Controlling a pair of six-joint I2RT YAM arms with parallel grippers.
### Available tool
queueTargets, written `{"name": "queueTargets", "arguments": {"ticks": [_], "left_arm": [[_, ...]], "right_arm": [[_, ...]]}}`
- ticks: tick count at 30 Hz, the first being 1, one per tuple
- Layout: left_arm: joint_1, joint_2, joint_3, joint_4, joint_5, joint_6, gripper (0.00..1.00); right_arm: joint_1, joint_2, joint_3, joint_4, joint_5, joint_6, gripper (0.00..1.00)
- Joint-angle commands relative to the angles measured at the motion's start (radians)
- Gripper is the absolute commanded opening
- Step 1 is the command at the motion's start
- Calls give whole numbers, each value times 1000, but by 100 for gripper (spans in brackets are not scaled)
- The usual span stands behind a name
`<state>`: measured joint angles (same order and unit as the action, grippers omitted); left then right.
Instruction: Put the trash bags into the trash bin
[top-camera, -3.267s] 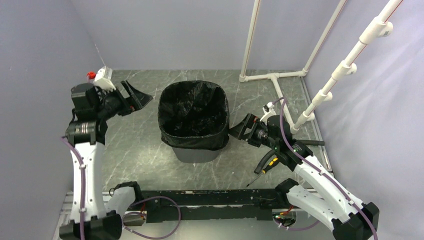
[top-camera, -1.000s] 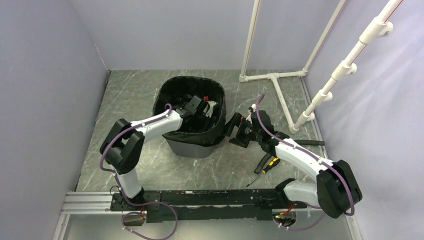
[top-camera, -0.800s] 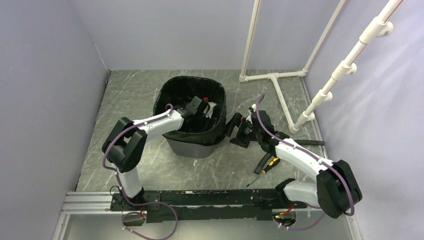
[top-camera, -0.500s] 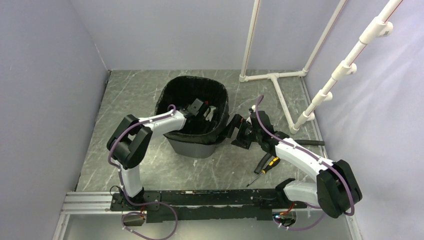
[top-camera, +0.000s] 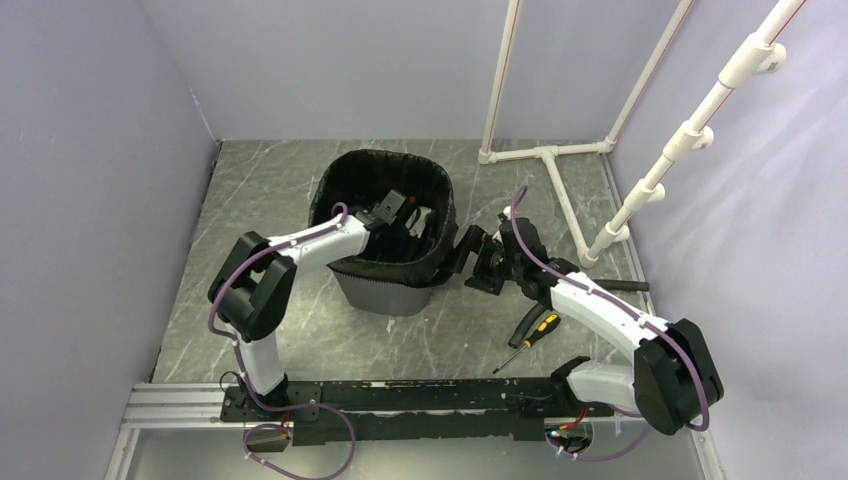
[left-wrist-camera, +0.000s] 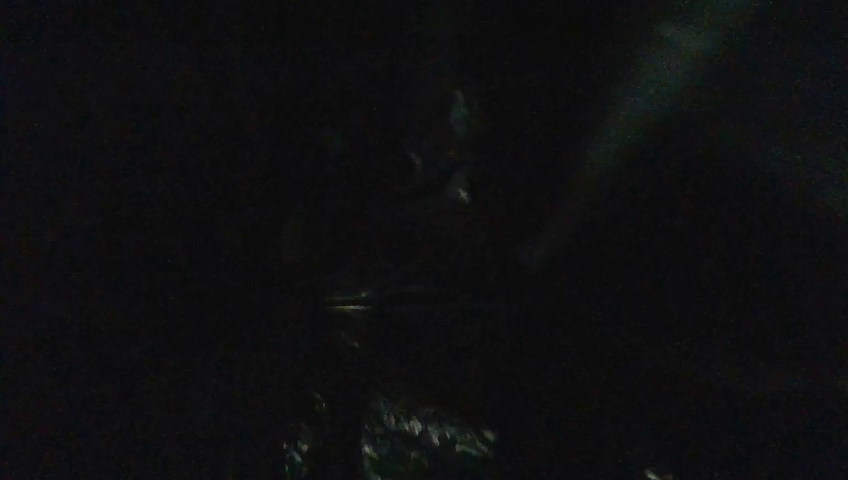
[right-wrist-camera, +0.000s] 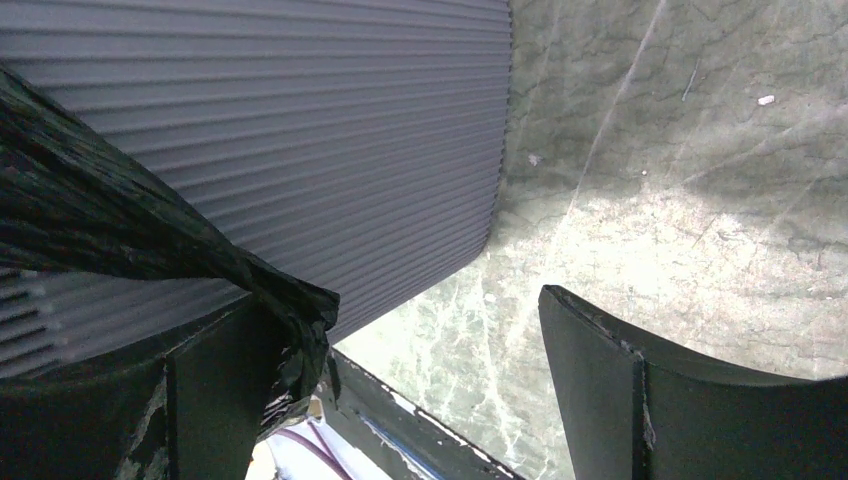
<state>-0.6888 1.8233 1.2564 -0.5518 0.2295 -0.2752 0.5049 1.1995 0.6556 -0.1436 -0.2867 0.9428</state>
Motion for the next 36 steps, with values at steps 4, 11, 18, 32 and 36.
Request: {"name": "queueTargets", "arguments": {"ticks": [4,11,18,32,36], "left_arm": [[-6,-147,122,-30,4,6,85],[-6,-203,139,-40,18,8,88],[-6,-282,204,-49,-11,37,91],[61,-507,363,-118,-291,111,93],[347,-604,295,-137,-231,34,93]], "right_arm": [[-2,-72,52,1,26,-10,99],[-9,-108,55,-29,54,-10,99],[-17,-146,92,-106,124,-49,99],[-21,-281,315,-300,319,-264,97],[-20,-245,493,-320,216,-327,86]]}}
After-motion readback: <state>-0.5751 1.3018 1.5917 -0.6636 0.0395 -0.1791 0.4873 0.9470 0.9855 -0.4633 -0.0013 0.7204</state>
